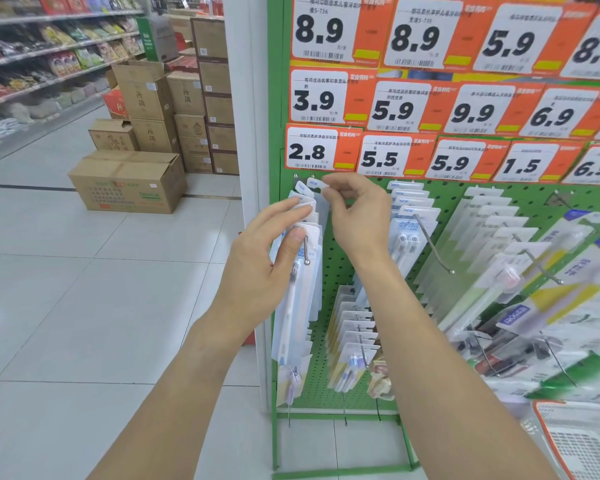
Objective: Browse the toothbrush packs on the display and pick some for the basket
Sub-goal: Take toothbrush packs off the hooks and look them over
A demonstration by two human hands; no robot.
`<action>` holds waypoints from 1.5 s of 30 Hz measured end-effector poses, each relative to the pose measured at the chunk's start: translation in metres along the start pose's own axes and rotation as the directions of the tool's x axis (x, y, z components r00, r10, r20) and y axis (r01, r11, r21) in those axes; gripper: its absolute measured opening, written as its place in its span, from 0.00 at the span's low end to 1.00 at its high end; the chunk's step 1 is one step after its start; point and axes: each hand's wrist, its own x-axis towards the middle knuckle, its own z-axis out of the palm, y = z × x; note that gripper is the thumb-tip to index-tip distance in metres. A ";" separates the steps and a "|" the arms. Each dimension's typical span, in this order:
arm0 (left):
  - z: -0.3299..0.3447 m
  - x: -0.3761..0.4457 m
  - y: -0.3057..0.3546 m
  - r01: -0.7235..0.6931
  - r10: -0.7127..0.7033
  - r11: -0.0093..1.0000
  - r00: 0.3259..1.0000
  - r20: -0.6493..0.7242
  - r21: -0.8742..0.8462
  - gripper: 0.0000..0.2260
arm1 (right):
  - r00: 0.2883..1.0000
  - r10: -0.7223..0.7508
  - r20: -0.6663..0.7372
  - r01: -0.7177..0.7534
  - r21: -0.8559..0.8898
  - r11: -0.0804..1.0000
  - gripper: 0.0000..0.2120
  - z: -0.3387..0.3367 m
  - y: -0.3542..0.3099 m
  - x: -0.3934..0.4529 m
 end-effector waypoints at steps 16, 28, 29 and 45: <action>0.004 0.009 -0.007 0.023 -0.024 1.000 0.998 -0.057 -0.014 0.12 | 0.973 -0.134 -0.190 0.148 0.063 0.987 0.07 -0.017 -0.014 -0.051; 0.003 -0.011 0.010 0.102 -0.109 0.994 0.970 -0.216 -0.044 0.12 | 0.981 -0.162 -0.102 0.165 0.015 0.986 0.08 -0.051 -0.024 -0.099; 0.004 -0.017 0.012 0.104 -0.111 0.994 0.958 -0.265 -0.041 0.12 | 0.984 -0.155 -0.088 0.157 0.011 0.988 0.08 -0.053 -0.023 -0.104; 0.024 -0.129 0.034 0.529 -0.478 0.825 0.841 0.254 -0.198 0.09 | 0.933 0.357 0.045 -0.343 0.417 0.842 0.08 -0.064 -0.020 -0.182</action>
